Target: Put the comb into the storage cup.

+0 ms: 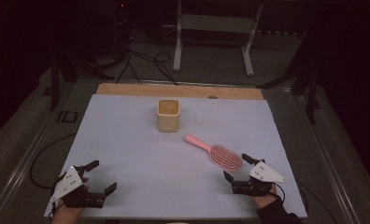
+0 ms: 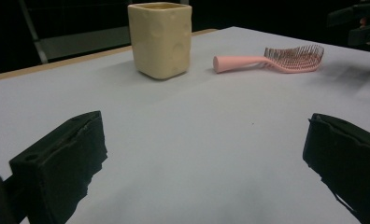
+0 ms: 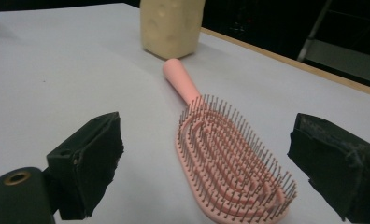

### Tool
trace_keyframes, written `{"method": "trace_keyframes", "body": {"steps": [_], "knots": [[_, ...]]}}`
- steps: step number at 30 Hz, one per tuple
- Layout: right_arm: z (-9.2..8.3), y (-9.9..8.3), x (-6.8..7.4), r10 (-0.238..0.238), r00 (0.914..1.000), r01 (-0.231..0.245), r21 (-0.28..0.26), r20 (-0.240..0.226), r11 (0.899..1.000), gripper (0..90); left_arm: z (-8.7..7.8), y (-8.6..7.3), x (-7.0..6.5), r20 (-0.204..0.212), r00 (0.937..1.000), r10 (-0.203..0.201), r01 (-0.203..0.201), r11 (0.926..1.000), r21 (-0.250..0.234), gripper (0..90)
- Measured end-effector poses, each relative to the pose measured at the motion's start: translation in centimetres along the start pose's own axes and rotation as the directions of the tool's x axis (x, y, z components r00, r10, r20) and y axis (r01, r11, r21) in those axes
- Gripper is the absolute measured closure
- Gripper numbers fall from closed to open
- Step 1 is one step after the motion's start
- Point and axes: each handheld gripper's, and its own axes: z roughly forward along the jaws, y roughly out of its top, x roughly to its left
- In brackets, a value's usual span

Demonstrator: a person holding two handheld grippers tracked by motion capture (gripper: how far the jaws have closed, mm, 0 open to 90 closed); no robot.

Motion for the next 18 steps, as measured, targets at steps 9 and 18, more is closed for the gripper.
{"method": "trace_keyframes", "body": {"steps": [9, 18], "knots": [[0.04, 0.11, 0.11, -0.006, 1.0000, 0.006, 0.026, -0.004, 1.000, 9.8, -0.23, 0.01, 0.02, -0.010, 0.9999, -0.002, 0.002, 0.9999, -0.014, 0.0], [-0.14, 0.33, 0.13, 0.003, 1.0000, -0.003, 0.070, -0.005, 0.998, 9.8, -0.28, 0.07, -0.08, -0.020, 0.9998, 0.009, -0.010, 0.9998, -0.018, 0.0]]}}
